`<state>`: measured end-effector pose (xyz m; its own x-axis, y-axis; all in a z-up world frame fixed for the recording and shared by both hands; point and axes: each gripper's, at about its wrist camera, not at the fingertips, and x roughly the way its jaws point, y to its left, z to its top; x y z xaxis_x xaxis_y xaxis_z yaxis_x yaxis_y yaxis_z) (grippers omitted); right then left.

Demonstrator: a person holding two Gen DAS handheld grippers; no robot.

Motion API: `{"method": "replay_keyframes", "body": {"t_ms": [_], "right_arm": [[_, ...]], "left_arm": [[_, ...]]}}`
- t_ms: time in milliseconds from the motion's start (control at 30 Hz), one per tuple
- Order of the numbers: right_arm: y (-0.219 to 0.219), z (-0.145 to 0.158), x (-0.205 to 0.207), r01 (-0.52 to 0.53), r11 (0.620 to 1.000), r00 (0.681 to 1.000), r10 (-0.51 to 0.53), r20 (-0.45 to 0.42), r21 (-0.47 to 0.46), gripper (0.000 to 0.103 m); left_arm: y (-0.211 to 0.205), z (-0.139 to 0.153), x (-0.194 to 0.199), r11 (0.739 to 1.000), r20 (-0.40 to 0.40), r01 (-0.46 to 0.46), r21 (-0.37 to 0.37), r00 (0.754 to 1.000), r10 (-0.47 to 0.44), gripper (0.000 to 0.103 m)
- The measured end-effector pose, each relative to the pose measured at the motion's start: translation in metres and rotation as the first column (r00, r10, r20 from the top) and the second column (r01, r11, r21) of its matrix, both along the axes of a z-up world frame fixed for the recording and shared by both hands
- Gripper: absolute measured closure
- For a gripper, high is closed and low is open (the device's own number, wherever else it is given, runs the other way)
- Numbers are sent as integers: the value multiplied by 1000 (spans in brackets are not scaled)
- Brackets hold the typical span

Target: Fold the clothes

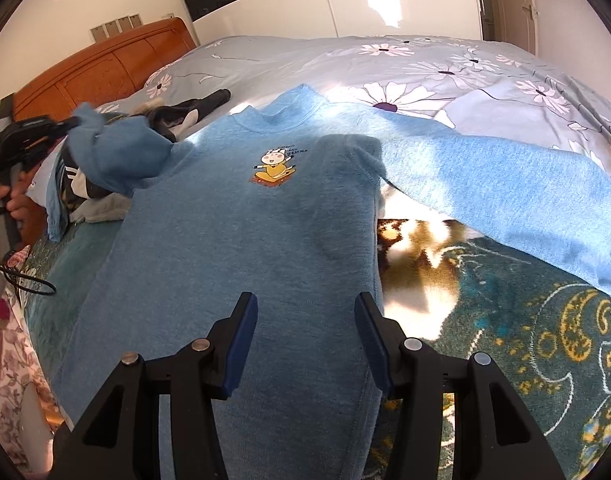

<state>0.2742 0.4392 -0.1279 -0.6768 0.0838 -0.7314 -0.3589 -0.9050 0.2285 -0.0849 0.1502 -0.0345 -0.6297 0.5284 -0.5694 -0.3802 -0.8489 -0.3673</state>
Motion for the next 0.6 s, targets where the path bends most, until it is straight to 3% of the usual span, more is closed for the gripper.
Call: {"method": "replay_keyframes", "body": {"t_ms": [133, 367, 600], "right_arm": [[-4, -4, -8, 4, 1000, 1000, -4, 14, -8, 51], [-9, 4, -10, -14, 999, 999, 12, 36, 51, 51], [-7, 24, -29, -30, 994, 999, 27, 32, 102, 51]], "left_arm": [[-56, 16, -15, 997, -94, -80, 10, 992, 81, 98], [-84, -18, -17, 987, 24, -155, 45, 988, 154, 95], [-112, -53, -18, 970, 143, -233, 70, 965, 221, 84]]}}
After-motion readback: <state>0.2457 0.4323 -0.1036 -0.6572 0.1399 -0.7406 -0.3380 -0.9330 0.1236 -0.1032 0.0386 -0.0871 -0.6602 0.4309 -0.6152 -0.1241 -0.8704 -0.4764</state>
